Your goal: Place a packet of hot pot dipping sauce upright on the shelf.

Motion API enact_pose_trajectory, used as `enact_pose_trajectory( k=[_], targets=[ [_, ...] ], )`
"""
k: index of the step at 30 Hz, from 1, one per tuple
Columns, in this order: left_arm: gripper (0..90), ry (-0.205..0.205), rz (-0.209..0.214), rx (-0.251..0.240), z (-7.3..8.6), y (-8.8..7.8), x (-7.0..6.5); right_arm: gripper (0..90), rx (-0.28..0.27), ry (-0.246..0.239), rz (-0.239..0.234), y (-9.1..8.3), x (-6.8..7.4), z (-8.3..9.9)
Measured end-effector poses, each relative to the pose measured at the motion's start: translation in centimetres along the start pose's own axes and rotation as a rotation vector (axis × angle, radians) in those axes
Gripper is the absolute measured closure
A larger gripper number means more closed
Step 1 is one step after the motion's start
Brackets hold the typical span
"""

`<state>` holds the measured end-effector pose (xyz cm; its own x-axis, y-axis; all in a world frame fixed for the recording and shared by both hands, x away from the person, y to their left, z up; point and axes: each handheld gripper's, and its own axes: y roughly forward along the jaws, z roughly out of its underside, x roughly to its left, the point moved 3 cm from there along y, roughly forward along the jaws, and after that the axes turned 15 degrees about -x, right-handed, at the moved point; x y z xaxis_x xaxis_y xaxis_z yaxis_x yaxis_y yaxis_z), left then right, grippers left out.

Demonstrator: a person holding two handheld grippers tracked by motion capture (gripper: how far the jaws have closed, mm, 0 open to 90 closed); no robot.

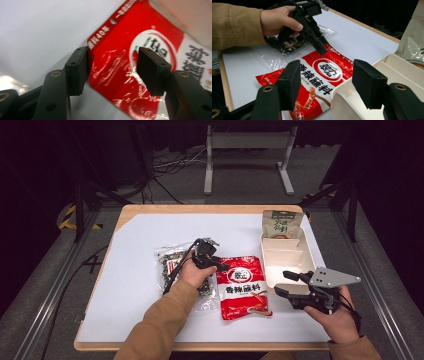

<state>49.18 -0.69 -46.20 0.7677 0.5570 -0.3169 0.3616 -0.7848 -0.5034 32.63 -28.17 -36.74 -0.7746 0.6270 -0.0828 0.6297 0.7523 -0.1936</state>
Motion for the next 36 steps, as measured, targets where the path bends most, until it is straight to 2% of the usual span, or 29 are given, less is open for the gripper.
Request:
enact_pose_trajectory(
  k=[7,10,16,17,19,20,23,24,30,33,36],
  targets=[
    [48.8,0.002,0.016,-0.014,0.0,0.0,-0.2,40.5,0.008,-0.009,0.003,0.1,0.0,0.2],
    [51.8,0.023,-0.002,-0.013,0.0,-0.1,-0.2,40.5,0.013,-0.013,0.005,0.1,0.0,0.2],
    [66.9,0.039,-0.066,0.002,0.0,0.1,-0.2,40.6,0.016,-0.018,0.003,0.1,0.1,0.3],
    [66.9,0.039,-0.069,0.002,0.0,0.1,-0.2,40.6,0.016,-0.018,0.003,0.1,0.1,0.3],
    [73.8,0.032,-0.083,0.002,0.0,0.1,-0.2,41.3,0.017,-0.018,0.004,0.1,0.1,0.3],
    [73.8,0.028,-0.094,0.000,0.0,0.1,-0.1,41.8,0.018,-0.018,0.005,0.1,0.1,0.3],
    [86.7,-0.002,-0.109,-0.004,0.0,0.0,0.2,44.2,0.016,-0.012,-0.002,0.1,0.1,0.3],
    [89.1,-0.004,-0.102,-0.010,-0.1,0.0,0.2,45.2,0.014,-0.011,-0.004,0.1,0.2,0.3],
    [89.8,0.023,-0.090,-0.035,-0.4,-0.7,-0.1,51.4,0.005,0.007,-0.016,-0.1,0.1,0.3],
    [89.8,0.015,-0.065,-0.058,-0.7,-1.4,-0.4,54.1,0.000,0.023,-0.034,-0.1,0.1,0.2],
    [89.8,0.009,-0.050,-0.080,-1.1,-2.1,-0.8,52.5,0.004,0.032,-0.041,-0.1,0.1,0.0]
  ],
)
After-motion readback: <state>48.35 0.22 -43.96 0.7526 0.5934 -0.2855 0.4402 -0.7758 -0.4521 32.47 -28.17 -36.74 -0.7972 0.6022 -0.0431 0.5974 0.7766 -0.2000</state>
